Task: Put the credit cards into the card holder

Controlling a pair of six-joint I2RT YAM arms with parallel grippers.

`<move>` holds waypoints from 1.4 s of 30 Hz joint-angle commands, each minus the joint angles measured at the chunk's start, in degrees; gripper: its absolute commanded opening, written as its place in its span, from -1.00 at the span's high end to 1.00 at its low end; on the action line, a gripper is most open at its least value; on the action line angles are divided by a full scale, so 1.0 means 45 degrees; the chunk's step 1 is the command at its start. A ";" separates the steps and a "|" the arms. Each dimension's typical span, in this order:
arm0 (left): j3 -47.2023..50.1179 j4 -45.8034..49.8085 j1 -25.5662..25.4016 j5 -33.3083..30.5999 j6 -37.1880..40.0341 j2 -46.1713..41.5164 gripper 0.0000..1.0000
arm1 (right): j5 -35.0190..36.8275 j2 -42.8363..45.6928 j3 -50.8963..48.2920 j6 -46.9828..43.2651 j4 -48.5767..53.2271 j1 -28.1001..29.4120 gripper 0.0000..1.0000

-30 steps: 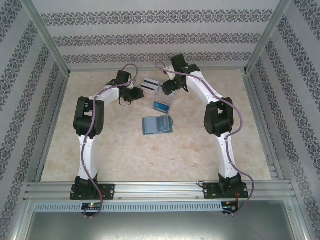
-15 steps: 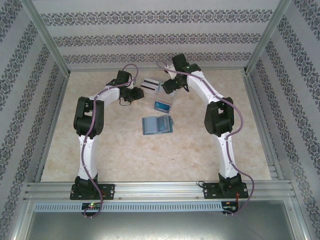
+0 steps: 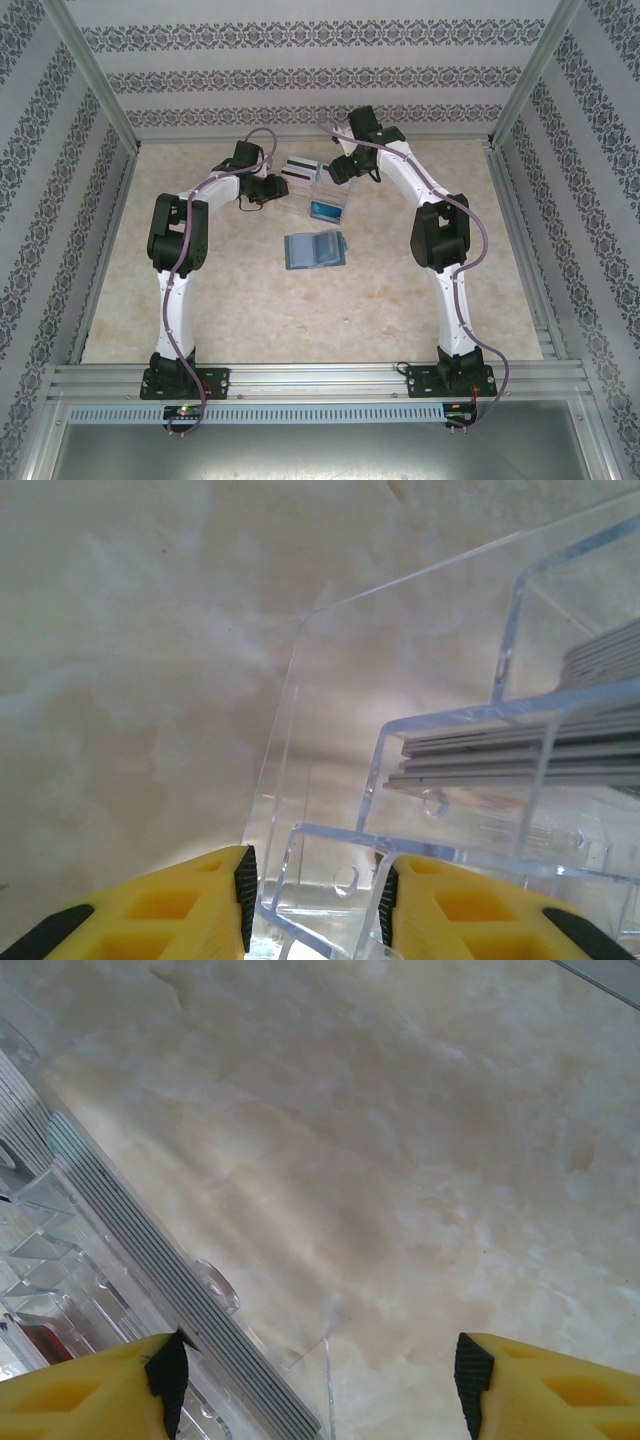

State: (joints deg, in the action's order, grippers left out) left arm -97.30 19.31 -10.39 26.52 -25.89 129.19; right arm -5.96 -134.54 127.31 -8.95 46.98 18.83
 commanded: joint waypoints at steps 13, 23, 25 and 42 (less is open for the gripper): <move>0.0078 0.0670 0.0005 -0.0147 0.0246 -0.0251 0.25 | -0.0351 0.0689 0.0079 0.0521 -0.0382 -0.0429 -0.20; -0.0007 0.0669 -0.0012 -0.0099 0.0235 -0.0259 0.25 | -0.0376 0.0752 0.0072 0.0534 -0.0313 -0.0473 0.09; 0.0000 0.0661 -0.0014 -0.0095 0.0236 -0.0249 0.25 | -0.0391 0.0757 0.0075 0.0541 -0.0323 -0.0492 0.15; -0.0022 0.0699 -0.0054 -0.0056 0.0265 -0.0265 0.25 | -0.0532 0.0874 -0.0068 0.0544 -0.0245 -0.0551 0.57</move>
State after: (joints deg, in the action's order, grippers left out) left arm -97.30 19.29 -10.44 26.74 -25.89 129.19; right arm -9.32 -133.29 127.22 -7.25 46.50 17.37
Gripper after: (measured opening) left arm 0.376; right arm 0.224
